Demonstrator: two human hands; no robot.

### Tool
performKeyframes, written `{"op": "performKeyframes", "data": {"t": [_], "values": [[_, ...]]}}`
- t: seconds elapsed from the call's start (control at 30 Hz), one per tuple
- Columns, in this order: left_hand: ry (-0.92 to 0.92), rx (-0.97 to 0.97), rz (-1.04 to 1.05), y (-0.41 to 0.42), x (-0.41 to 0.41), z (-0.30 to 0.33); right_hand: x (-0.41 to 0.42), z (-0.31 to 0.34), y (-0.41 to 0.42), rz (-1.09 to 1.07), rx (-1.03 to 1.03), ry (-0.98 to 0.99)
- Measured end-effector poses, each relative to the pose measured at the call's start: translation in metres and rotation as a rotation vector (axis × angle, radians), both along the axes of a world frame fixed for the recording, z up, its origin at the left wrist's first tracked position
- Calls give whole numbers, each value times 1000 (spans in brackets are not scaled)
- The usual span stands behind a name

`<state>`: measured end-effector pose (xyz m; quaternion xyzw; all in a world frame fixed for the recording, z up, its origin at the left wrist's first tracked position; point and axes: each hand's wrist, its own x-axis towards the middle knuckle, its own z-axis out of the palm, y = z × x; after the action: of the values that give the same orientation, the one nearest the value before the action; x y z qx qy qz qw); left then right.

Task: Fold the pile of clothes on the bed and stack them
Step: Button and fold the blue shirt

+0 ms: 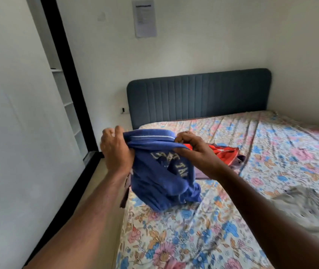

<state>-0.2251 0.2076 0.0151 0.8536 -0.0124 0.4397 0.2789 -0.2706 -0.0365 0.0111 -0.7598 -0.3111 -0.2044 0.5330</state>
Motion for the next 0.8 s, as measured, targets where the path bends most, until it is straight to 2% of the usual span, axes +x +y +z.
{"op": "performKeyframes", "data": {"t": [0.07,0.13,0.17,0.23,0.3,0.37,0.43,0.5,0.57,0.63,0.67,0.73,0.8], "values": [[163,-382,92,-4,-1,2,3,3,5,24,-24,72],[404,-799,64,1,11,3,15,-6,2,-157,-92,103],[493,-928,19,6,17,3,20,-14,0,-289,-126,88],[577,-1083,-134,13,29,1,28,-27,-8,-493,-199,47],[557,-1117,-283,13,35,-1,29,-30,-15,-536,-302,27],[485,-1050,-467,10,32,3,31,-22,-21,-459,-436,94],[410,-844,-509,15,37,14,36,-6,-33,-325,-488,256],[305,-420,-397,27,42,31,43,12,-49,-162,-490,485],[209,-39,-361,37,40,52,50,29,-66,-169,-700,549],[98,157,-374,44,40,71,58,51,-75,-368,-816,425],[61,192,-376,47,39,80,61,61,-76,-469,-749,295],[22,151,-388,56,44,96,59,78,-76,-620,-457,13],[28,-9,-437,62,48,108,47,85,-73,-605,-222,-205]]}}
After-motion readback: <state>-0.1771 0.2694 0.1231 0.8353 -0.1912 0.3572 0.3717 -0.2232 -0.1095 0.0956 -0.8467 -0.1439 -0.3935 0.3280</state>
